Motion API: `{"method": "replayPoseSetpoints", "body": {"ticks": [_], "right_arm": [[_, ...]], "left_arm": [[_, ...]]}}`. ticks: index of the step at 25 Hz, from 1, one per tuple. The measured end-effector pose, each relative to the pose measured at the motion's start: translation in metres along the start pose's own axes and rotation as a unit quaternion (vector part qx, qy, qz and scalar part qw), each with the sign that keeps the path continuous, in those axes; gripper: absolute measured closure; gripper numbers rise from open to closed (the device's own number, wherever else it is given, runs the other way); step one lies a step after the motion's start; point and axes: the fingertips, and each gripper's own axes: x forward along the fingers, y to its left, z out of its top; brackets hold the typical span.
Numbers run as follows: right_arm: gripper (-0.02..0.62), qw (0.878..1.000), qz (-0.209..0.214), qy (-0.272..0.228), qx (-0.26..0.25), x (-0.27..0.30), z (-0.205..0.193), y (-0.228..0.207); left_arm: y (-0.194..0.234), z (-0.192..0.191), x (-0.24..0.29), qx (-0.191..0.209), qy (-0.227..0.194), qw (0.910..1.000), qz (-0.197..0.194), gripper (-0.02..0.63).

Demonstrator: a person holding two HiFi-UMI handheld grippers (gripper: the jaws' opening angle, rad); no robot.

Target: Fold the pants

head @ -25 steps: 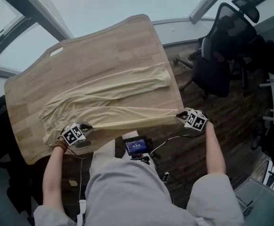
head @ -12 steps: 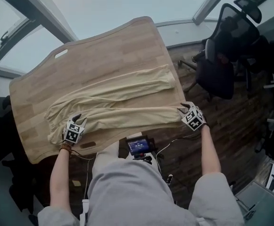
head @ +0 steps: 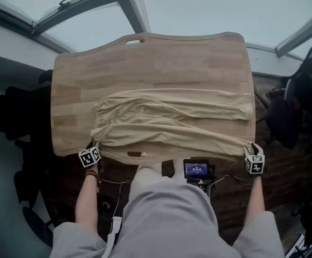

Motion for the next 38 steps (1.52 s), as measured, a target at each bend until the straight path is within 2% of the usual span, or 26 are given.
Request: {"method": "replayPoseSetpoints", "body": {"ticks": [3,5,7,9,10,13,14,15,16,20,21,22,23,25,30,35,38], "right_arm": [[0.390,0.994,-0.026,0.008,0.110,0.001,-0.023,-0.003],[0.375,0.981,-0.016,0.005,0.193,0.014,-0.028,0.002],[0.370,0.966,0.005,-0.005,0.258,0.018,-0.028,0.005],[0.370,0.957,0.026,-0.005,0.290,0.017,-0.030,0.009],[0.370,0.956,0.030,-0.002,0.293,0.017,-0.029,0.010],[0.368,0.960,-0.011,-0.002,0.281,0.015,-0.027,-0.002],[0.369,0.958,-0.029,-0.006,0.286,0.012,-0.028,-0.008],[0.368,0.954,-0.038,-0.006,0.298,0.011,-0.033,-0.011],[0.355,0.950,-0.039,-0.003,0.311,0.011,-0.039,-0.011],[0.356,0.944,-0.034,0.010,0.329,0.015,-0.054,-0.007],[0.364,0.944,-0.027,0.015,0.329,0.015,-0.053,-0.005],[0.410,0.945,-0.013,0.021,0.326,0.016,-0.051,-0.002],[0.496,0.947,0.004,0.030,0.319,0.015,-0.049,0.002],[0.551,0.953,0.033,0.048,0.296,0.012,-0.045,0.008],[0.574,0.954,0.105,0.067,0.272,0.001,-0.027,0.010],[0.575,0.955,0.129,0.108,0.244,0.005,-0.005,0.011],[0.575,0.949,0.153,0.136,0.241,0.000,0.004,0.014]], "left_arm": [[0.026,-0.016,0.014,-0.059,0.006,0.9982,-0.013,0.443],[0.038,-0.020,0.025,-0.104,0.005,0.9942,-0.025,0.422],[0.031,-0.020,0.032,-0.152,0.006,0.9875,-0.041,0.407],[0.017,-0.021,0.038,-0.170,0.013,0.9843,-0.043,0.403],[0.013,-0.021,0.042,-0.170,0.018,0.9846,-0.038,0.405],[0.012,-0.022,0.046,-0.160,0.025,0.9867,-0.013,0.433],[0.013,-0.019,0.045,-0.152,0.023,0.9881,-0.007,0.442],[0.014,-0.015,0.044,-0.137,0.019,0.9903,-0.001,0.477],[0.014,-0.009,0.042,-0.121,0.012,0.9926,0.003,0.535],[0.008,0.008,0.040,-0.084,0.005,0.9964,-0.004,0.569],[0.008,0.010,0.039,-0.077,0.007,0.9970,-0.008,0.571],[0.010,0.012,0.037,-0.066,0.008,0.9977,-0.012,0.572],[0.012,0.013,0.034,-0.052,0.010,0.9985,-0.014,0.572],[0.017,0.013,0.025,-0.023,0.017,0.9994,-0.021,0.572],[0.032,0.011,0.002,0.030,0.036,0.9976,-0.051,0.572],[0.041,0.014,-0.009,0.046,0.069,0.9946,-0.062,0.572],[0.037,0.022,-0.016,0.057,0.103,0.9885,-0.095,0.572]]}}
